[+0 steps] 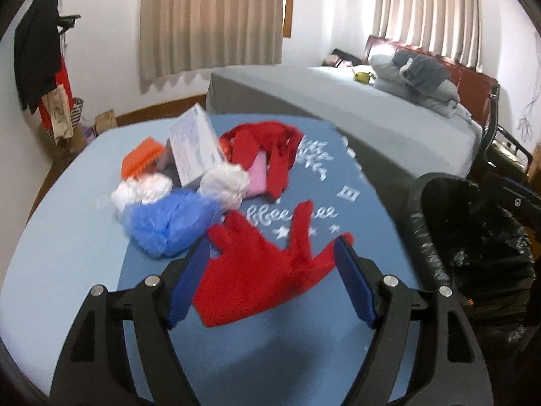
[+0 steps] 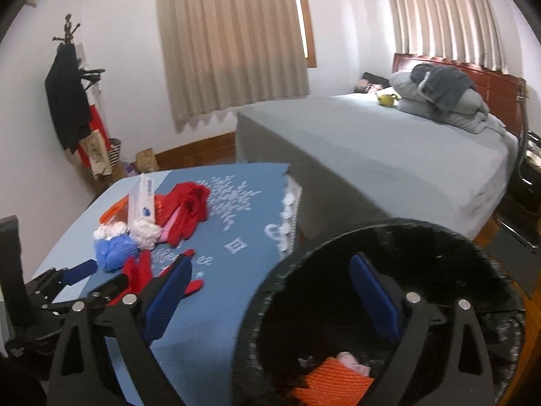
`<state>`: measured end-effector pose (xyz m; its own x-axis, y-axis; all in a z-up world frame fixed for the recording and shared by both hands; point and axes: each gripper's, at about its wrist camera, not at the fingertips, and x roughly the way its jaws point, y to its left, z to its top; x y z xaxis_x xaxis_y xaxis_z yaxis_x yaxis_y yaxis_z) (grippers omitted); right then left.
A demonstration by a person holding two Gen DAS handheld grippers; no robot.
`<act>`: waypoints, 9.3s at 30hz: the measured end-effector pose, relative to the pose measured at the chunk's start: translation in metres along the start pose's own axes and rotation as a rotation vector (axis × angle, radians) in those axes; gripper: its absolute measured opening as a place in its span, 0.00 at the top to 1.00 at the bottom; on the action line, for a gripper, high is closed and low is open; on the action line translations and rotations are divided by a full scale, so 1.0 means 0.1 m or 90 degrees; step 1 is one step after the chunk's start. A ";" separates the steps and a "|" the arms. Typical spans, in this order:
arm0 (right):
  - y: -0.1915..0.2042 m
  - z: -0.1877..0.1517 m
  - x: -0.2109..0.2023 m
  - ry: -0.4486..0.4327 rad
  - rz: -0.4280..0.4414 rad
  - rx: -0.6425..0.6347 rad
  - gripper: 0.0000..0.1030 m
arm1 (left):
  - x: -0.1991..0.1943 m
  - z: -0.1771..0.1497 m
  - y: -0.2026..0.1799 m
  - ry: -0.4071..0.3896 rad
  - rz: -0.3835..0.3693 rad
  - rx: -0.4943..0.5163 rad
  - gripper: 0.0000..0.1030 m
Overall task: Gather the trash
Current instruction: 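Grasp the red glove with the left gripper, then grasp the blue plastic bag with the right gripper while the left holds the glove, then carry the glove and bag over the black bin and open both grippers, then move both tools back over the pile on the table, then grasp a white tissue ball with the left gripper, then grasp the other white tissue ball with the right gripper while the left holds its ball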
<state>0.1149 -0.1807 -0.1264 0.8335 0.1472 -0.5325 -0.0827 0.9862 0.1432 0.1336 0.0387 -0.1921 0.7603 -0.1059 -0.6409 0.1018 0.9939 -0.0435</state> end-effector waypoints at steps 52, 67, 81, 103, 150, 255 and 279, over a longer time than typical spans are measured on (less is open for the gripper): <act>1.42 0.12 0.74 0.030 0.137 -0.077 0.12 | -0.47 0.22 1.31 -0.060 0.128 -0.098 0.91; 2.23 -0.11 1.35 0.112 0.192 -0.125 0.23 | -0.39 0.11 1.89 -0.050 0.172 -0.141 0.91; 2.42 -0.24 1.52 0.139 0.168 -0.171 0.63 | -0.34 0.08 1.97 -0.045 0.169 -0.155 0.90; 1.92 -0.12 1.09 0.140 0.191 -0.137 0.83 | -0.41 0.10 1.62 -0.046 0.130 -0.134 0.90; 0.64 0.44 0.15 0.001 0.069 -0.039 0.53 | -0.57 0.60 0.32 -0.112 -0.017 -0.049 0.90; 1.05 0.25 1.36 0.065 0.041 -0.037 0.05 | 0.93 0.53 1.41 0.074 0.074 -0.082 0.47; 1.75 0.20 1.47 0.079 0.151 -0.087 0.28 | 0.29 0.29 1.66 0.024 0.122 -0.100 0.62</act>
<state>0.2340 0.0118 -0.1625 0.7097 0.3745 -0.5968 -0.3470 0.9230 0.1666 0.1916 0.1995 -0.1954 0.7311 0.0830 -0.6772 -0.1447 0.9889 -0.0351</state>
